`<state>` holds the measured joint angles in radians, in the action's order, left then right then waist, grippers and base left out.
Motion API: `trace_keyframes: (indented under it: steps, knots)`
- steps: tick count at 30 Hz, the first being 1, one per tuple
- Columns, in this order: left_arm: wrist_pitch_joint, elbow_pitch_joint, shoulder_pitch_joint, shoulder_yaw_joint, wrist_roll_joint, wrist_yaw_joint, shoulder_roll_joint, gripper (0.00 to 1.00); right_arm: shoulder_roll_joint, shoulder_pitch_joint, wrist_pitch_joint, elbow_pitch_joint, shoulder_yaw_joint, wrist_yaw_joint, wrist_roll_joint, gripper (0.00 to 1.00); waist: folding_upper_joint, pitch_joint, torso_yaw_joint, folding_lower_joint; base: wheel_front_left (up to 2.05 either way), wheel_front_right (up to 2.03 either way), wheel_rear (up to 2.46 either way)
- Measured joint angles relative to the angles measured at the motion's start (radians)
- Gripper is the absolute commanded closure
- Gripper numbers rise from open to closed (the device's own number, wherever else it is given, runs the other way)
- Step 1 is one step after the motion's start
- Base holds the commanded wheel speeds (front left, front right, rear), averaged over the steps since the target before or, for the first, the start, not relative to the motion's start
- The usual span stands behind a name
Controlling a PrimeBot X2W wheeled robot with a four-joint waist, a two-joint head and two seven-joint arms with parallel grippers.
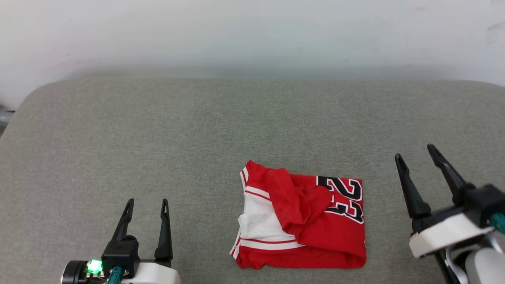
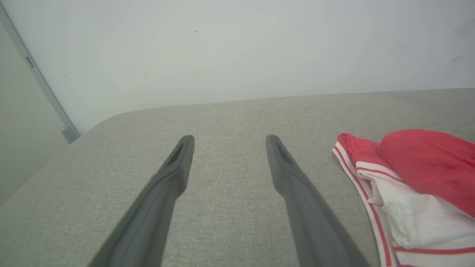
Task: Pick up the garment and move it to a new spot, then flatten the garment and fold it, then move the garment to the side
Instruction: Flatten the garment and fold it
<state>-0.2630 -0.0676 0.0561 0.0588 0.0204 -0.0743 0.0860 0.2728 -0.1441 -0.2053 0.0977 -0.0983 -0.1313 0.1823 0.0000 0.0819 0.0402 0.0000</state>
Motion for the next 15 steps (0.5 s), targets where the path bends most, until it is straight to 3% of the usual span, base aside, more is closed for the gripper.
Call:
trace_keyframes:
  steps: [8, 15]
  knots:
    - [0.0, 0.0, 0.019, 0.003, 0.0, 0.004, -0.001, 0.0, -0.142, 0.157, -0.038, -0.085, 0.105, 0.0, -0.067, 0.0, 0.0, -0.033, -0.012, -0.0001, 0.0, 0.0, 0.0]
    - [0.0, 0.002, 0.044, 0.002, 0.002, 0.01, 0.002, 0.0, -0.19, 0.254, -0.042, -0.109, 0.116, 0.0, -0.066, 0.0, 0.0, -0.063, -0.014, -0.0002, 0.0, 0.0, 0.0]
